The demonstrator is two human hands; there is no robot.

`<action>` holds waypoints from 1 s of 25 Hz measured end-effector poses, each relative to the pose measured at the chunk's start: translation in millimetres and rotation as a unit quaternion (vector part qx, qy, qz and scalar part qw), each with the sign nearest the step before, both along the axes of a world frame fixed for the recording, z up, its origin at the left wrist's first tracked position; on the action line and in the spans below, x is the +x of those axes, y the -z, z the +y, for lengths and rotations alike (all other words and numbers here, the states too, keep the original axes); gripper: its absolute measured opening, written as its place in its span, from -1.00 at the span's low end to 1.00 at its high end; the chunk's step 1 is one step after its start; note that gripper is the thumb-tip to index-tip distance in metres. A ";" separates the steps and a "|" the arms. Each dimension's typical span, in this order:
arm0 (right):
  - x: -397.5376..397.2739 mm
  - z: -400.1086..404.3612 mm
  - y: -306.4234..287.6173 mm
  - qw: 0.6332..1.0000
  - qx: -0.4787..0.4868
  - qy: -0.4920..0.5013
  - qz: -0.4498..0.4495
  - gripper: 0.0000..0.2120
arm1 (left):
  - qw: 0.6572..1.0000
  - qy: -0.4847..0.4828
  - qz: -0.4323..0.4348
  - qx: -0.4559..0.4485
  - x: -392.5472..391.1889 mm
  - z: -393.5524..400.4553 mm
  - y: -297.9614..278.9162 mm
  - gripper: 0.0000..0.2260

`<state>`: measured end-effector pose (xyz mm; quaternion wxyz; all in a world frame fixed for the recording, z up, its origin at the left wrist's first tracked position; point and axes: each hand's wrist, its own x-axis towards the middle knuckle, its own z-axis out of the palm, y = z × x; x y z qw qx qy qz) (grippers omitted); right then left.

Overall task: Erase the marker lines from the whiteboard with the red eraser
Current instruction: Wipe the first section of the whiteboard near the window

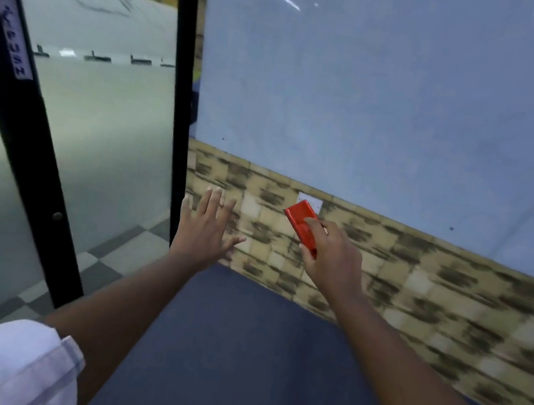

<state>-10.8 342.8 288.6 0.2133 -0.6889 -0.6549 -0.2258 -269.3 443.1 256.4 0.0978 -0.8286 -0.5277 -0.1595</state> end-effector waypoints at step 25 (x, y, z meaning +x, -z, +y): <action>-26.4 488.7 -239.6 0.952 0.258 -0.118 -0.116 -0.49 | 0.955 -0.101 -0.057 0.273 -29.8 438.1 -229.6 -0.37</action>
